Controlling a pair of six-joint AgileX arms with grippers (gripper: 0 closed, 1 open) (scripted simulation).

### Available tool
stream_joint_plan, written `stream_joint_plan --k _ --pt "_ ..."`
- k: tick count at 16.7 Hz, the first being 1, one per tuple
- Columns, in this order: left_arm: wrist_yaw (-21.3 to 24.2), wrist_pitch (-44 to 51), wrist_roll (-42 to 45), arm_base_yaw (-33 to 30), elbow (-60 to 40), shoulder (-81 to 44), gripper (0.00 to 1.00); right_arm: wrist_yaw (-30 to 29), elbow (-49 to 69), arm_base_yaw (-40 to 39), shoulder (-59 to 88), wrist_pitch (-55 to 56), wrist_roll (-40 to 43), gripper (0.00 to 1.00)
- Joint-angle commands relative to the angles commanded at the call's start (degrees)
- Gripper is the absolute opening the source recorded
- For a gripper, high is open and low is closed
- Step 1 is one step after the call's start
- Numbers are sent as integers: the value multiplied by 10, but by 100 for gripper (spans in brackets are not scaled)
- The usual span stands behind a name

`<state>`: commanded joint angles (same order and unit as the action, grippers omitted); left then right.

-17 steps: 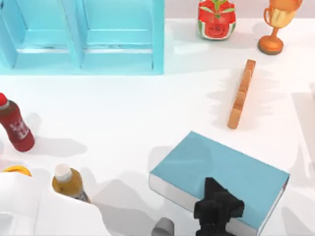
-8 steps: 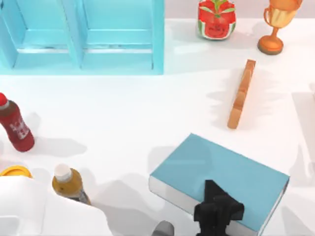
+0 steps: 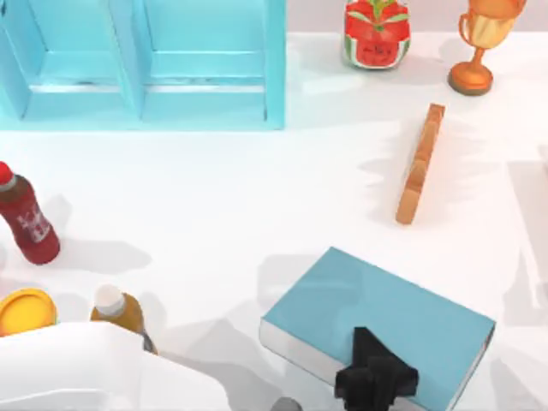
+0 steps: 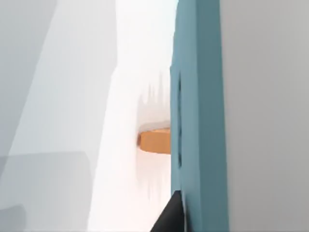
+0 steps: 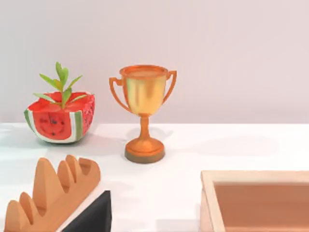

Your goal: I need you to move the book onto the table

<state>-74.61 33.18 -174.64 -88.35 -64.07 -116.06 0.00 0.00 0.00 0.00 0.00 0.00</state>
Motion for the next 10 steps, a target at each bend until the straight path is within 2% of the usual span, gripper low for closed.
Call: stream_joint_plan --k 4,10 --pt "0 -2 1 0 1 -1 0 0 0 0 0 0 0 100" --pt "0 -2 1 0 1 -1 45 0 0 0 0 0 0 100"
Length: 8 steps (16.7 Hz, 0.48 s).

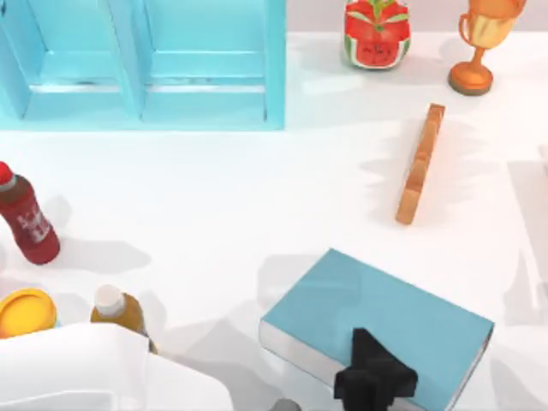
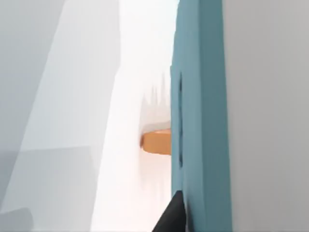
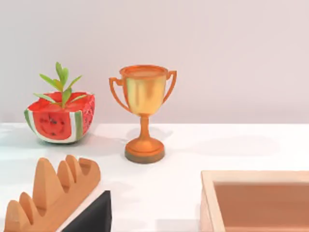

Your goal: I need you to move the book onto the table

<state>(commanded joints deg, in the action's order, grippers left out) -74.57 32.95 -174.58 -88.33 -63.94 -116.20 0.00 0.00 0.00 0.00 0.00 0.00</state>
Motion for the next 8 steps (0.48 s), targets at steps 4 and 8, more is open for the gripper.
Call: stream_joint_plan --k 4,8 --pt "0 0 0 0 0 0 75 0 0 0 0 0 0 100" --pt "0 0 0 0 0 0 100 0 0 0 0 0 0 100"
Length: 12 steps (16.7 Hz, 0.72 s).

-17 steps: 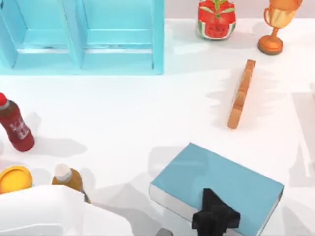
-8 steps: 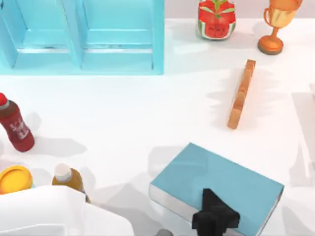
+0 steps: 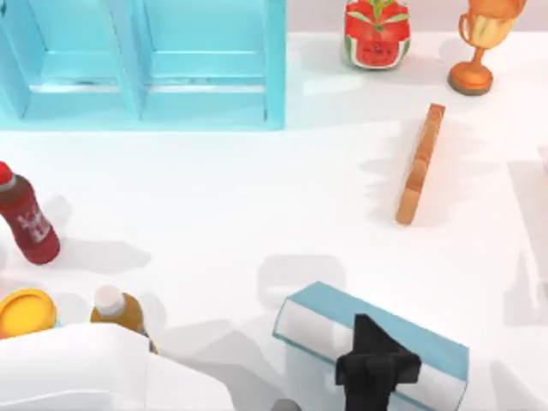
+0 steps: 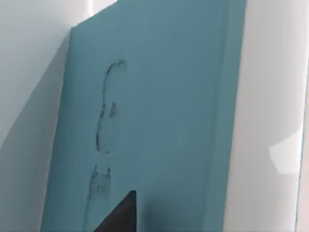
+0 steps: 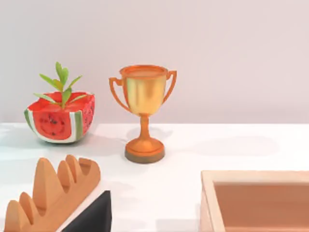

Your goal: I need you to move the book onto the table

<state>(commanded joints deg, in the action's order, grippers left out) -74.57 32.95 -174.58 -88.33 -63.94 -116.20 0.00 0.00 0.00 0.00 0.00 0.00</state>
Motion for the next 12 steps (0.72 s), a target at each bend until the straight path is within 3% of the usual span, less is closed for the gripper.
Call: stream_joint_plan --k 12 --pt "13 32 -32 -16 -14 -7 100 0 0 0 0 0 0 100"
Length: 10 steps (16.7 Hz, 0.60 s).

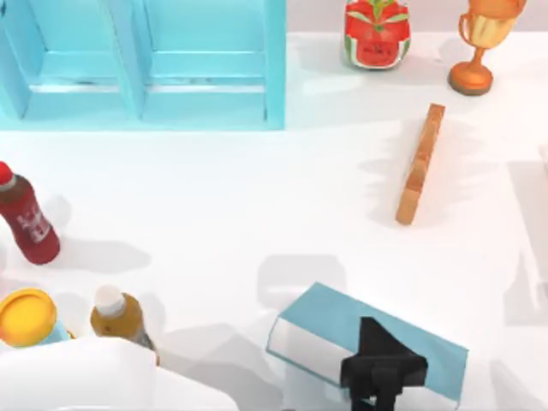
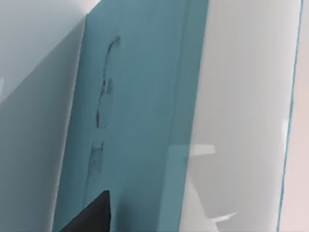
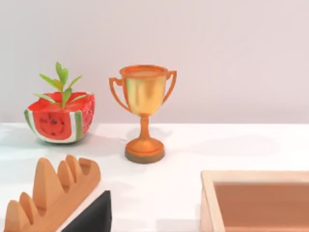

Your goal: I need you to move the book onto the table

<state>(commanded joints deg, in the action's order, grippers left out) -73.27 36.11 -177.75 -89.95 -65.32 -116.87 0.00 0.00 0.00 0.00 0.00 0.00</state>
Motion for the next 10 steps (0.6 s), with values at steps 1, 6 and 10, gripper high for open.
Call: stream_joint_plan --k 1,6,10 --pt "7 20 -20 -9 -9 -4 100 0 0 0 0 0 0 100" --pt "47 167 -169 -68 -73 -38 100 0 0 0 0 0 0 100" --pt "74 320 -319 -123 -133 -76 100 0 0 0 0 0 0 100"
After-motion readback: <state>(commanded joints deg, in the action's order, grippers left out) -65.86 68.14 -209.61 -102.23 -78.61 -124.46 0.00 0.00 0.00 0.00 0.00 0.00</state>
